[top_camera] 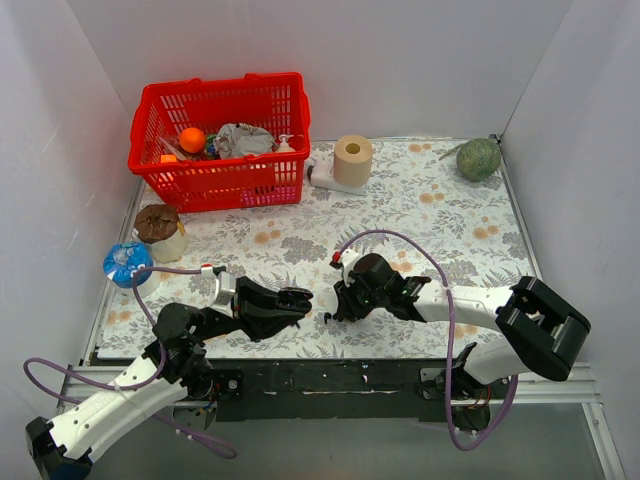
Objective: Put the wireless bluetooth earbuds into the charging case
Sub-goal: Pick up the earbud from the center of the board.
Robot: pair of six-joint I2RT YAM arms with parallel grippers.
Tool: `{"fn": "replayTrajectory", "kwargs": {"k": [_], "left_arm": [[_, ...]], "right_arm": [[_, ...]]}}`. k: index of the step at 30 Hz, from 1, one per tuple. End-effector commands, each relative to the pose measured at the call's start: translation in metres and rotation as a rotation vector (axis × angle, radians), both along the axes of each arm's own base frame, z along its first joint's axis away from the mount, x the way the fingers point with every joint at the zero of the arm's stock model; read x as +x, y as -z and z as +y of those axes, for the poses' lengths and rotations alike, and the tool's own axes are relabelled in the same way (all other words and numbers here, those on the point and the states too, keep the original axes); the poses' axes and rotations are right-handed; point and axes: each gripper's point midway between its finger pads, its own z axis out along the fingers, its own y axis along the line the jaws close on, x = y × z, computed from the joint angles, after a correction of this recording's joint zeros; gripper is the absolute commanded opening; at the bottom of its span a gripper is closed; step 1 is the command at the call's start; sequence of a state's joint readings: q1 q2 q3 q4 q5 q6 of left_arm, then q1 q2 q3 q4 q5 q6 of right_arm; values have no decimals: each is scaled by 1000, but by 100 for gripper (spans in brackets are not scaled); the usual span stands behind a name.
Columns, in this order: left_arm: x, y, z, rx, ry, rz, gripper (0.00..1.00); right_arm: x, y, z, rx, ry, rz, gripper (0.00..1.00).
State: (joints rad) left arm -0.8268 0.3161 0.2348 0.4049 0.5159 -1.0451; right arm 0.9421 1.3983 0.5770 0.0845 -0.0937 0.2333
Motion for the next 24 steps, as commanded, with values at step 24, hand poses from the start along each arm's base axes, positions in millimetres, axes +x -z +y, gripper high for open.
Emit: {"fn": "replayTrajectory", "kwargs": {"k": [24], "left_arm": [[-2, -5, 1, -16, 6, -10, 0]], "right_arm": [[-21, 16, -4, -21, -43, 72, 25]]}}
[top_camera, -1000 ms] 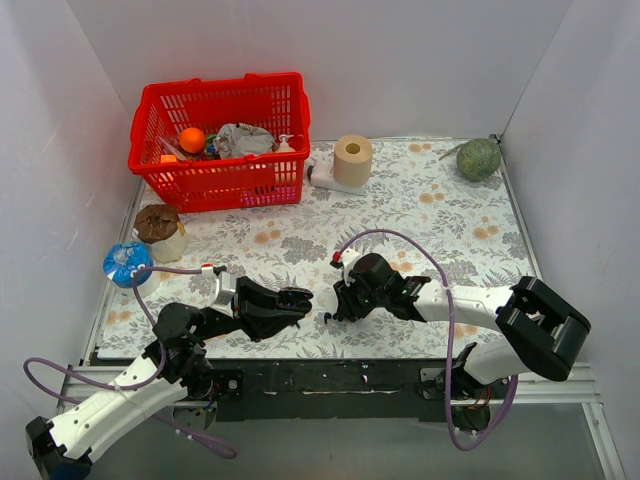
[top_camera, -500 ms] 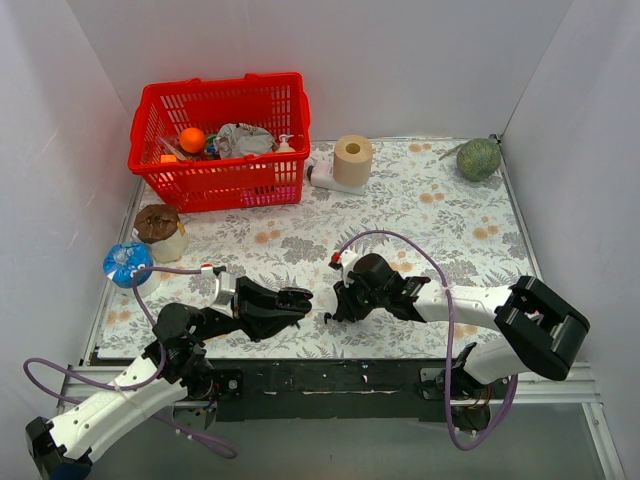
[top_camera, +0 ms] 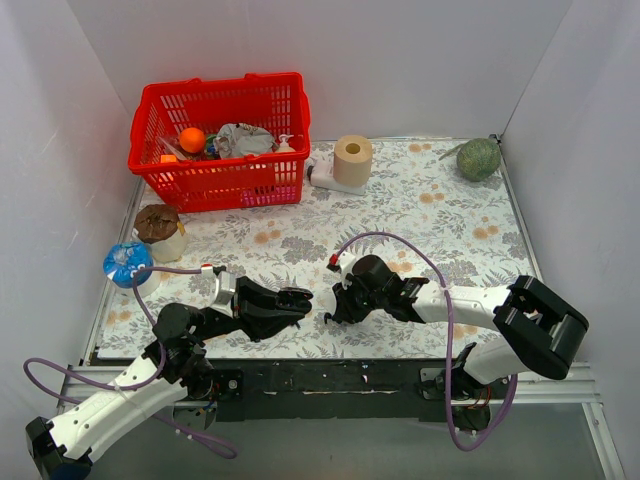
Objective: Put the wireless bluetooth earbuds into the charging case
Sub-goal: Pick up the earbud from the center of the board.
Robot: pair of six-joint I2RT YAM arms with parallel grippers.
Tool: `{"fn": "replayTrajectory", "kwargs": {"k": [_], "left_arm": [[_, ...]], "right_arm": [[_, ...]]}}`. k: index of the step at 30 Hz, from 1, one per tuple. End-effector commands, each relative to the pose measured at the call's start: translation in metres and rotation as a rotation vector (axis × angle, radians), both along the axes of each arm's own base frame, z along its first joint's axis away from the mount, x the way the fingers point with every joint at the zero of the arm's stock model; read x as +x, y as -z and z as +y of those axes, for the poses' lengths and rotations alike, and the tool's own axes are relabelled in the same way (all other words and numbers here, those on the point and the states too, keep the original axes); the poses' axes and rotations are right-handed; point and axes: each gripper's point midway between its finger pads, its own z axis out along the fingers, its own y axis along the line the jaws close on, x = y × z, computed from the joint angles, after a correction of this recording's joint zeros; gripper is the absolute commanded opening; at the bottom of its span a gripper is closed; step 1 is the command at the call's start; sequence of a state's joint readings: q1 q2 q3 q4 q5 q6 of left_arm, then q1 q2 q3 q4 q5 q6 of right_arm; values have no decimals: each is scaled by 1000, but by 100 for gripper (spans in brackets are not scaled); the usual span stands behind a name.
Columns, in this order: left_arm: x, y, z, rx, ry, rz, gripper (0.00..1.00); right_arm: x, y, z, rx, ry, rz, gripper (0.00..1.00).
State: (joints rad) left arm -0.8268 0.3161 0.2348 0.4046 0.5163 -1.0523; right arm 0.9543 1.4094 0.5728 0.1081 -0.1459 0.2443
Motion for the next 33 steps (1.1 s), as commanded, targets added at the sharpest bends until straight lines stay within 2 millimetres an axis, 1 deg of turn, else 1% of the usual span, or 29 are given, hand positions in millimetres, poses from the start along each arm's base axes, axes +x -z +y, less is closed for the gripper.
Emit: {"fn": "replayTrajectory", "kwargs": {"k": [1, 5, 8, 9, 11, 12, 14, 20, 23, 26, 27, 29, 32, 33], "left_arm": [[-2, -5, 1, -16, 4, -18, 0], [-3, -5, 1, -15, 6, -16, 0], [-2, -4, 1, -15, 5, -14, 0], [-3, -4, 1, -17, 6, -13, 0], [-3, -4, 1, -16, 7, -14, 0], [-3, -4, 1, -17, 8, -13, 0], [-3, -5, 2, -19, 8, -15, 0], [-3, -5, 2, -19, 6, -15, 0], [-3, -5, 2, -22, 5, -16, 0], [-3, -6, 3, -23, 3, -14, 0], [-3, -5, 3, -22, 2, -14, 0], [-2, -5, 3, -23, -2, -13, 0], [-1, -7, 3, -26, -10, -16, 0], [0, -7, 3, -26, -13, -17, 0]], "right_arm": [[-11, 17, -11, -50, -5, 40, 25], [-14, 18, -12, -46, -9, 49, 23], [-16, 19, -12, -42, -14, 56, 19], [-16, 19, -12, -40, -17, 56, 16], [-19, 19, -12, -35, -21, 65, 12], [-19, 19, -11, -32, -22, 67, 7], [-20, 18, -11, -25, -23, 68, 1], [-20, 9, -8, -1, -25, 59, 1], [-19, 2, -8, 17, -17, 50, 1], [-17, -8, -8, 45, -1, 24, 1], [-14, -15, -8, 60, 10, 6, 1], [-13, -21, -8, 73, 19, -6, 1], [-7, -37, -9, 97, 37, -50, 1], [-4, -46, -12, 102, 51, -73, 1]]}}
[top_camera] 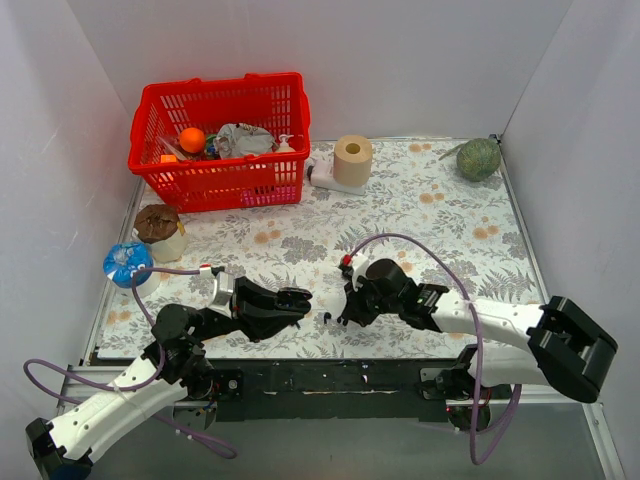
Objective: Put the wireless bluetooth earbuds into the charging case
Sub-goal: Pick up the earbud from the center of the board, then place the earbud in the charging case.
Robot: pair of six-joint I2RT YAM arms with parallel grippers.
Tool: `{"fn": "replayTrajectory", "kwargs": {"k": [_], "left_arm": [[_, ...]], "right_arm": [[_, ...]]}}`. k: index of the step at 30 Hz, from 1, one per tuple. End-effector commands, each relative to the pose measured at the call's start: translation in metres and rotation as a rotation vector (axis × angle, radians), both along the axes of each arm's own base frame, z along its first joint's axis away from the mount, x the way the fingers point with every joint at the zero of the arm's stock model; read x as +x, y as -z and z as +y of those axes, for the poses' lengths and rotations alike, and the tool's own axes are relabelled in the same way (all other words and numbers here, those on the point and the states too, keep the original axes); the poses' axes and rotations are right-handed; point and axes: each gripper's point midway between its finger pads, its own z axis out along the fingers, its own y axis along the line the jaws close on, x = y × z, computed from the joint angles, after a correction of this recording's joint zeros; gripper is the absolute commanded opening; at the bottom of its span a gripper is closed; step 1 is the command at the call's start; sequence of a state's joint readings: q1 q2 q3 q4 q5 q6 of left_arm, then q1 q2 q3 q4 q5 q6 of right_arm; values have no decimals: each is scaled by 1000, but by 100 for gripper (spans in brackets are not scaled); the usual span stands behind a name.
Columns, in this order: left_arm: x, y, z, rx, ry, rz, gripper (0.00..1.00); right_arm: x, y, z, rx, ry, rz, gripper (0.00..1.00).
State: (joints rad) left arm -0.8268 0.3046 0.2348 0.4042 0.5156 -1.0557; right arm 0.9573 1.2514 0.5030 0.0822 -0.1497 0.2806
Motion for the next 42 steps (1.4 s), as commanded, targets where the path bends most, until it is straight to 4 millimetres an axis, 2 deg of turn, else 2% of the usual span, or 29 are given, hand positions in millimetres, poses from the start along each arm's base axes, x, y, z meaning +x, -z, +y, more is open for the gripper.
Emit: {"fn": "replayTrajectory", "kwargs": {"k": [1, 2, 4, 6, 7, 8, 9, 10, 11, 12, 13, 14, 15, 19, 20, 23, 24, 25, 31, 42], "left_arm": [[2, -5, 2, -20, -19, -15, 0], [3, -5, 2, -21, -24, -17, 0], [7, -8, 2, -29, -47, -31, 0], [13, -15, 3, -49, -77, -56, 0], [17, -17, 2, -47, -95, -68, 0], [20, -22, 2, -63, -111, -85, 0], [23, -26, 2, -71, -126, -96, 0], [32, -23, -1, -60, -154, -87, 0], [36, -31, -1, -78, -174, -114, 0], [41, -30, -2, -75, -190, -115, 0], [48, -26, -6, -61, -206, -104, 0], [50, -31, -7, -76, -214, -128, 0], [53, -31, -10, -74, -215, -132, 0], [60, -26, -30, -27, -166, -149, 0], [60, -19, -39, -2, -132, -146, 0], [57, -26, -51, -1, -65, -161, 0], [60, -19, -57, 19, -51, -142, 0], [60, -23, -60, 13, -36, -140, 0], [55, -21, -82, 30, 89, -110, 0], [52, -21, -96, 32, 185, -80, 0]], "right_arm": [[10, -35, -1, 47, 38, -83, 1], [16, -56, 5, 82, 41, -120, 1], [19, -86, -5, 89, 51, -183, 1], [29, -143, -6, 162, 62, -310, 1], [24, -148, -14, 130, 48, -310, 1], [29, -162, -19, 118, 64, -351, 1], [33, -196, -23, 144, 66, -422, 1], [31, -202, -29, 121, 58, -431, 1], [30, -215, -33, 130, 57, -454, 1], [29, -240, -36, 164, 58, -492, 1], [28, -253, -38, 172, 50, -519, 1], [26, -259, -42, 171, 45, -526, 1], [22, -280, -44, 211, 36, -552, 1], [12, -311, -46, 267, 9, -576, 1], [8, -317, -44, 289, -16, -574, 1], [1, -326, -39, 313, -73, -595, 1], [-1, -327, -36, 323, -91, -593, 1], [-2, -328, -35, 330, -99, -593, 1], [-6, -321, -25, 350, -143, -580, 1], [-8, -311, -12, 375, -177, -553, 1]]}}
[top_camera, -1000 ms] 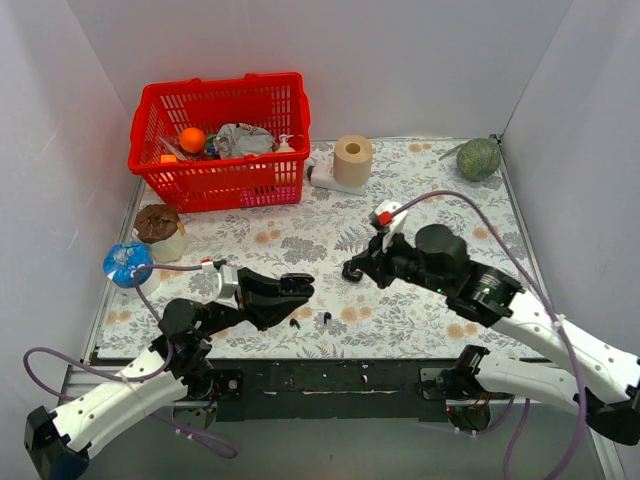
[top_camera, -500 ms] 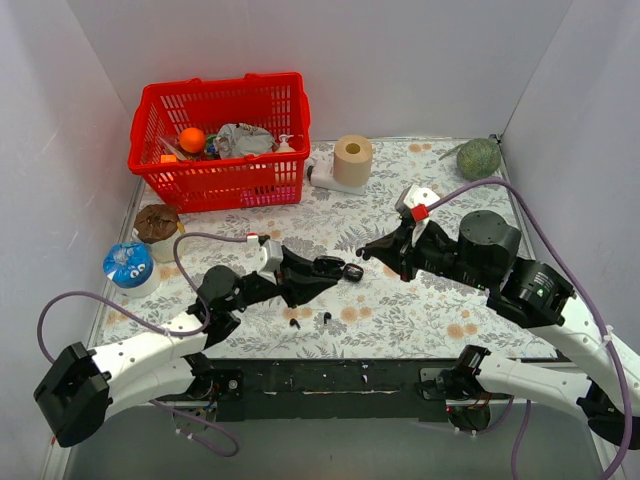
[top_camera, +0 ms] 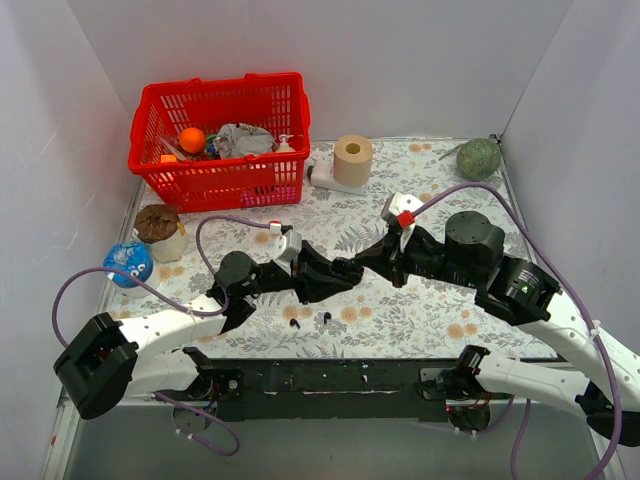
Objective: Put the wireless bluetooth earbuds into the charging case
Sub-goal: Place the earbud in the charging case.
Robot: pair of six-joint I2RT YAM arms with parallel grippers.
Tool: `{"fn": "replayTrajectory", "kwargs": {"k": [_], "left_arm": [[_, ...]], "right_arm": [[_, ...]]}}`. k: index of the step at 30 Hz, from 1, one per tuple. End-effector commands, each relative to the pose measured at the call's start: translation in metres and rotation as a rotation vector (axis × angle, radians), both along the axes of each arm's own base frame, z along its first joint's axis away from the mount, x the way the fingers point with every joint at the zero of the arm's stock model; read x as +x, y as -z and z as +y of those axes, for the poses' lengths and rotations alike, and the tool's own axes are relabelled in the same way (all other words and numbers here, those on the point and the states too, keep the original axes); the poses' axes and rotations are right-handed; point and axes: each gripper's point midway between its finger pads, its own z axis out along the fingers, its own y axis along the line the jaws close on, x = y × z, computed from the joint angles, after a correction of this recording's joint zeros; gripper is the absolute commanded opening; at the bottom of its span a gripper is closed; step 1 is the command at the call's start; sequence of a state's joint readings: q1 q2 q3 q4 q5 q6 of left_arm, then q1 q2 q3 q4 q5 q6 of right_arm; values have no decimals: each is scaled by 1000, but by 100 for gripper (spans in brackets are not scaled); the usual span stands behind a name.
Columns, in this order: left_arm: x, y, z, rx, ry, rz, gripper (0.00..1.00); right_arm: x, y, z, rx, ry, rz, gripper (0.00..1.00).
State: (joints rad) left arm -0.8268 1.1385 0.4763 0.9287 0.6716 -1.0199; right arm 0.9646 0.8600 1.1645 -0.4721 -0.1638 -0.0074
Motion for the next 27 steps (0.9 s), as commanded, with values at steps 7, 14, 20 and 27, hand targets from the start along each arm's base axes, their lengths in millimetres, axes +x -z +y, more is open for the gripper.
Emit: {"fn": "replayTrajectory", "kwargs": {"k": [7, 14, 20, 27], "left_arm": [[-11, -28, -5, -60, 87, -20, 0], [-13, -32, -8, -68, 117, -7, 0], [-13, -34, -8, -77, 119, -4, 0], [-12, -35, -8, -81, 117, 2, 0]], "right_arm": [[-2, -4, 15, 43, -56, -25, 1], [0, 5, 19, 30, -51, -15, 1], [3, 10, 19, 17, -34, -16, 1], [1, 19, 20, -4, -38, -9, 1]]}}
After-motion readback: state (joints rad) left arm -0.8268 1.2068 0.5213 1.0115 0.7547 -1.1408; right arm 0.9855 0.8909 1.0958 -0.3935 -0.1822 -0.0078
